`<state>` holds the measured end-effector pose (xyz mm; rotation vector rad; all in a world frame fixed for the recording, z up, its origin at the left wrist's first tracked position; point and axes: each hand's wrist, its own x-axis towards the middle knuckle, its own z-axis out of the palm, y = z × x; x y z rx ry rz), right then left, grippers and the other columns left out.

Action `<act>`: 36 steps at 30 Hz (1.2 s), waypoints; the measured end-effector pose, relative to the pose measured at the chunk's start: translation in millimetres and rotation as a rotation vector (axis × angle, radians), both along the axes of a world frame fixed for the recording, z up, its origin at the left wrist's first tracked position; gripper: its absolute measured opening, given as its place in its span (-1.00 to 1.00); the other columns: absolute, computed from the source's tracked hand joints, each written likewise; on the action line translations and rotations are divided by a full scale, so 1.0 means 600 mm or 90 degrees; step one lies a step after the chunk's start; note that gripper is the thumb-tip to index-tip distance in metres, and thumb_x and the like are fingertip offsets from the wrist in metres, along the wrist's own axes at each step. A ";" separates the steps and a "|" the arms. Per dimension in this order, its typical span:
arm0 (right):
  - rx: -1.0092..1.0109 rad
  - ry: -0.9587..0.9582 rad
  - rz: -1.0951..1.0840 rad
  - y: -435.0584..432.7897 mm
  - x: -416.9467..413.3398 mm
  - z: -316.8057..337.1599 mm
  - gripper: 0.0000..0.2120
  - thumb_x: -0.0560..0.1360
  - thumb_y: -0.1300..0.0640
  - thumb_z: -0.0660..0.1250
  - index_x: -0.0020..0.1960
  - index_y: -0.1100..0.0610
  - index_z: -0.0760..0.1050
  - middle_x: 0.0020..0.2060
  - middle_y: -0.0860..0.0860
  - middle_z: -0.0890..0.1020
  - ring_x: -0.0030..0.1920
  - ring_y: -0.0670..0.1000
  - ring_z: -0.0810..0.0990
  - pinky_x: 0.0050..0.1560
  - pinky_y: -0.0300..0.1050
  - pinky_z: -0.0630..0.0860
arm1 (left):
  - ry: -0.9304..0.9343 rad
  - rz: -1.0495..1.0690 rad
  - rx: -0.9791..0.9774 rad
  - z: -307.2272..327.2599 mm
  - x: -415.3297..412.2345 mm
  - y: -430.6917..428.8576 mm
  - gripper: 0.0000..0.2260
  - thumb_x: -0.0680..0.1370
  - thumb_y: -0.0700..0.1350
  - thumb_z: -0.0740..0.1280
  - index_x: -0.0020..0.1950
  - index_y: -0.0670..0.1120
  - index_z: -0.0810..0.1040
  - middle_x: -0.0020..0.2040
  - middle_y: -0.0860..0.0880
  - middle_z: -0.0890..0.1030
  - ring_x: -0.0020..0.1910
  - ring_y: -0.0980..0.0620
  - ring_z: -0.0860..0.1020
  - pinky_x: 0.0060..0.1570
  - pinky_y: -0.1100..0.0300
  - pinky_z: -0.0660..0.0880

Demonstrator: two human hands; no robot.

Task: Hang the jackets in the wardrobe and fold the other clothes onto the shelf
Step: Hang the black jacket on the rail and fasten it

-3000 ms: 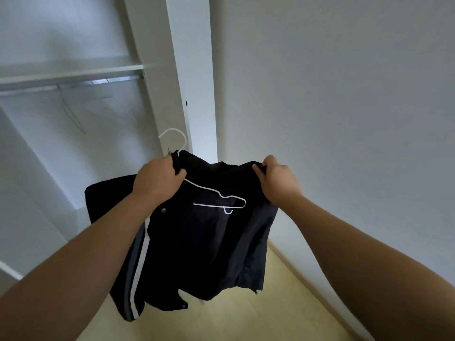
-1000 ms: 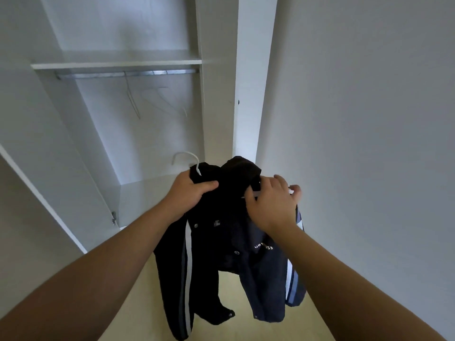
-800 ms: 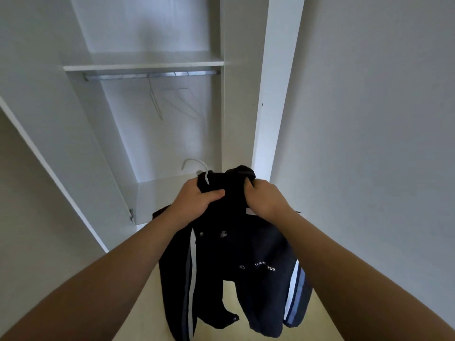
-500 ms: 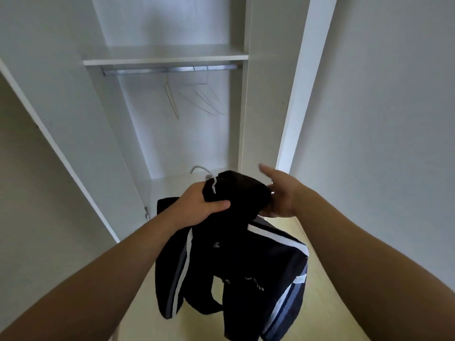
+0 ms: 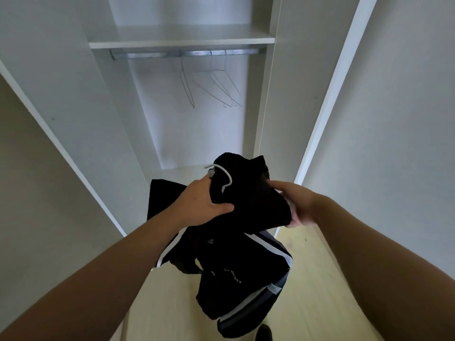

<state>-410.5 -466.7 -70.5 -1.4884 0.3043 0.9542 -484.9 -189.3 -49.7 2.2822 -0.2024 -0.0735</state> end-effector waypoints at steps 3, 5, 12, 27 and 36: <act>-0.034 -0.066 0.009 -0.003 0.038 -0.004 -0.65 0.36 0.16 0.45 0.12 0.22 0.63 0.07 0.13 0.63 0.00 0.13 0.66 -0.01 0.00 0.62 | 0.016 -0.006 0.040 -0.003 0.029 0.002 -0.50 0.38 0.17 0.57 0.22 0.21 0.41 0.05 0.24 0.60 0.03 0.24 0.59 0.06 0.28 0.54; 0.013 -0.096 -0.035 0.000 0.064 0.008 -0.68 0.36 0.05 0.41 0.05 0.19 0.60 0.05 0.15 0.53 0.05 0.17 0.53 0.04 0.00 0.54 | 0.028 -0.013 0.060 0.000 0.049 0.003 -0.57 0.39 0.17 0.56 0.12 0.26 0.42 0.04 0.18 0.63 0.00 0.24 0.61 0.07 0.24 0.57; 0.123 -0.016 -0.086 0.015 0.180 0.047 -0.23 0.57 -0.46 0.01 0.10 0.23 0.56 -0.06 0.18 0.74 -0.10 0.23 0.74 -0.15 0.08 0.62 | 0.072 -0.069 0.116 0.037 0.126 -0.024 -0.62 0.36 0.20 0.56 0.10 0.23 0.53 -0.04 0.26 0.64 -0.05 0.36 0.60 -0.12 0.47 0.49; -0.187 -0.123 0.484 0.012 0.335 0.090 -0.71 0.55 0.38 0.23 0.25 0.37 0.54 -0.05 0.27 0.67 -0.15 0.16 0.71 -0.20 -0.08 0.65 | 0.101 -0.065 0.153 0.031 0.257 -0.059 -0.68 0.43 0.08 0.56 0.12 0.18 0.57 -0.02 0.21 0.65 -0.03 0.32 0.60 -0.02 0.43 0.52; -0.818 -0.772 0.136 0.093 0.397 0.066 -0.66 0.50 0.21 0.33 0.25 0.16 0.38 0.14 0.14 0.44 0.09 0.16 0.49 -0.16 -0.01 0.36 | 0.117 -0.066 0.108 0.033 0.308 -0.029 -0.49 0.41 0.08 0.57 0.03 0.62 0.38 -0.01 0.45 0.56 0.01 0.42 0.55 -0.08 0.48 0.47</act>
